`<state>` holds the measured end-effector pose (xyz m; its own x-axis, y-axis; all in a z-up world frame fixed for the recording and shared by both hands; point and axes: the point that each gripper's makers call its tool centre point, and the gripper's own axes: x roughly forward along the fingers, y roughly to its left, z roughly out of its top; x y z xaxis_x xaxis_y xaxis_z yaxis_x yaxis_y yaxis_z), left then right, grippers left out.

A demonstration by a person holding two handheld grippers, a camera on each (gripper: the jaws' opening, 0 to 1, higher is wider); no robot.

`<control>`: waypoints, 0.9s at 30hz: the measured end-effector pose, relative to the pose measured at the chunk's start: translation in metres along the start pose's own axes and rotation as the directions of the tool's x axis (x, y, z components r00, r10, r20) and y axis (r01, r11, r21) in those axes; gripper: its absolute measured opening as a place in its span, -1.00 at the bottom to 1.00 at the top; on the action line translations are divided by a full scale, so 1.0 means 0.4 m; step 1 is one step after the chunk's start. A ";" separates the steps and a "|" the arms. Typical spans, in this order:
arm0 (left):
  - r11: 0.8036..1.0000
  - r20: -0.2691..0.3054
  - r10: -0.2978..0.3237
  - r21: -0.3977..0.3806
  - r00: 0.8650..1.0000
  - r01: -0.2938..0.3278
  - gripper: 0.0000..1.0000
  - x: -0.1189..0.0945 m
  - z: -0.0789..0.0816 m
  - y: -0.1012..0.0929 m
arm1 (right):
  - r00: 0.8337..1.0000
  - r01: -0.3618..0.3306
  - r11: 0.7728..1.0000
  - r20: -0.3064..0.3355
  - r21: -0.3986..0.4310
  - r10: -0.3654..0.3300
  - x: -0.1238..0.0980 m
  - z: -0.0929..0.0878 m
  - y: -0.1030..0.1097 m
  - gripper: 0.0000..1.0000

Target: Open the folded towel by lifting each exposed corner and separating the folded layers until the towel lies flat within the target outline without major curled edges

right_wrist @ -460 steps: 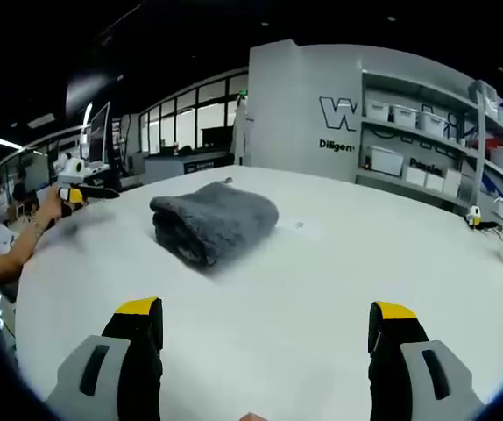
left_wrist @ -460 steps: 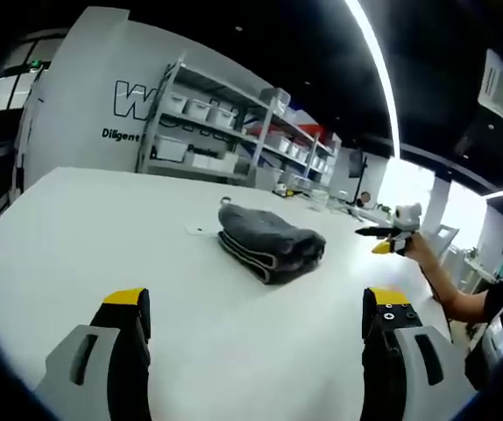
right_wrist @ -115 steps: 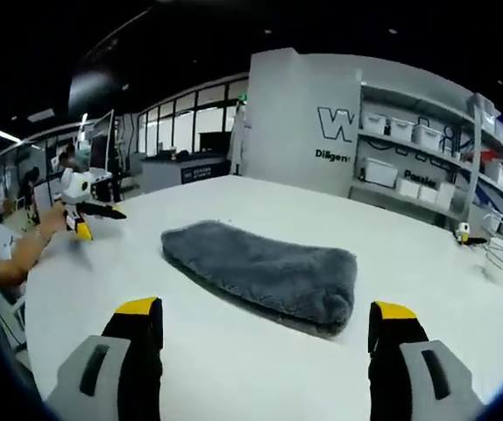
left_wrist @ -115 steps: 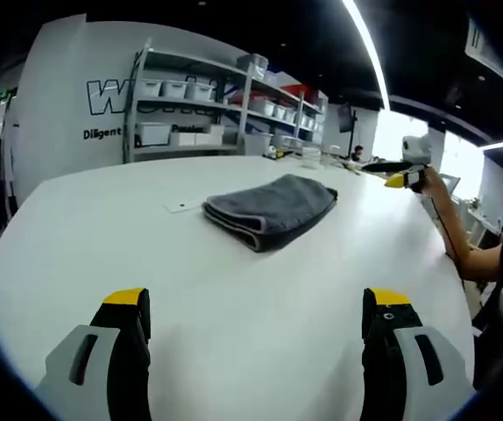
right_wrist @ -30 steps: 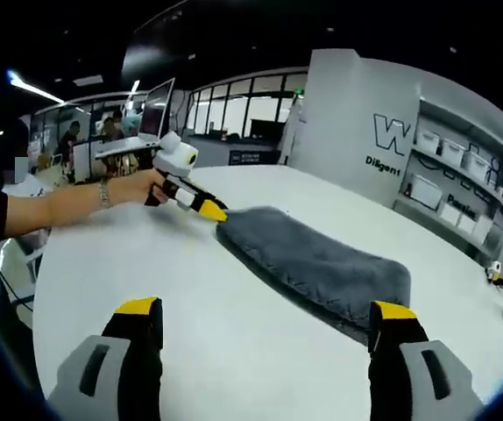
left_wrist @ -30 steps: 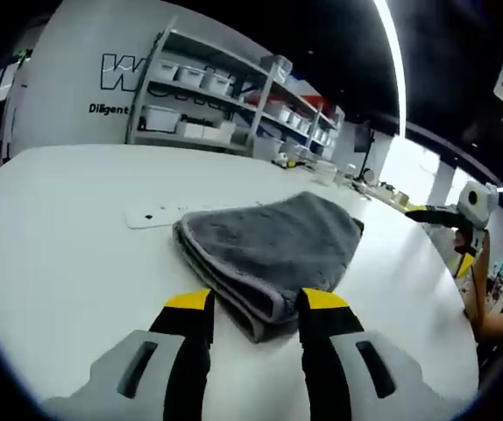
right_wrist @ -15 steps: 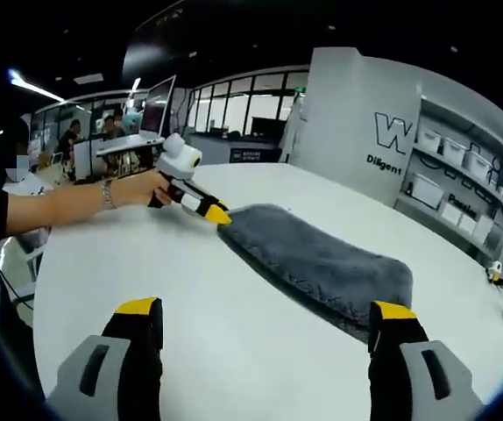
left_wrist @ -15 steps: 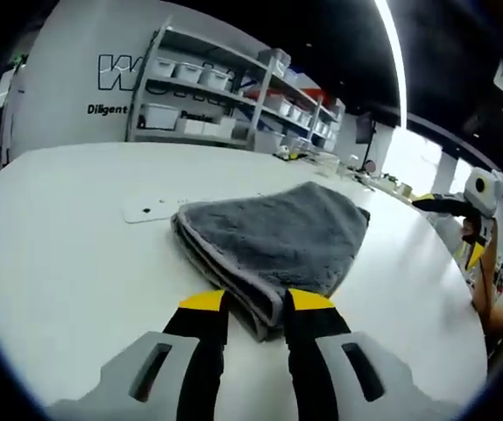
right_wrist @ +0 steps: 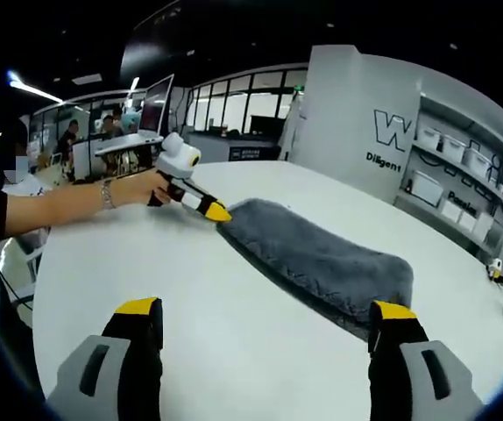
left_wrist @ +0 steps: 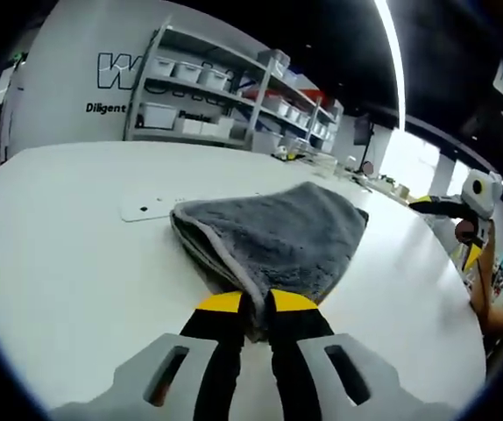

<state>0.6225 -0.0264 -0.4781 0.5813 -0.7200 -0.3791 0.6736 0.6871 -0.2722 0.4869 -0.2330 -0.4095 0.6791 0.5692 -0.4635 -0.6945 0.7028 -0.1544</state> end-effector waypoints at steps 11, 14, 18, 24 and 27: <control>1.000 -0.009 0.012 0.001 1.000 -0.012 -0.84 -0.018 -0.008 0.015 | 1.000 -0.004 1.000 -0.013 -0.002 0.004 0.004 -0.008 0.004 0.99; 1.000 -0.006 0.021 0.004 1.000 -0.021 -0.84 -0.031 -0.012 0.023 | 1.000 -0.001 1.000 -0.010 0.000 0.001 0.002 -0.008 0.001 0.99; 0.999 0.007 0.030 -0.013 1.000 -0.030 -0.84 -0.042 -0.013 0.039 | 1.000 -0.003 1.000 -0.015 -0.002 0.003 0.003 -0.009 0.002 0.99; 0.999 0.008 0.041 -0.014 0.999 -0.040 -0.84 -0.066 -0.017 0.058 | 1.000 -0.004 1.000 -0.024 -0.006 0.004 0.005 -0.013 0.007 0.99; 0.999 0.010 0.051 -0.016 0.999 -0.051 -0.84 -0.080 -0.020 0.068 | 1.000 -0.005 1.000 -0.027 -0.006 0.004 0.005 -0.014 0.007 0.99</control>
<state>0.6188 0.0161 -0.4805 0.6196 -0.6847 -0.3839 0.6356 0.7246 -0.2664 0.4850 -0.2322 -0.4158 0.6693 0.5607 -0.4875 -0.6991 0.6974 -0.1578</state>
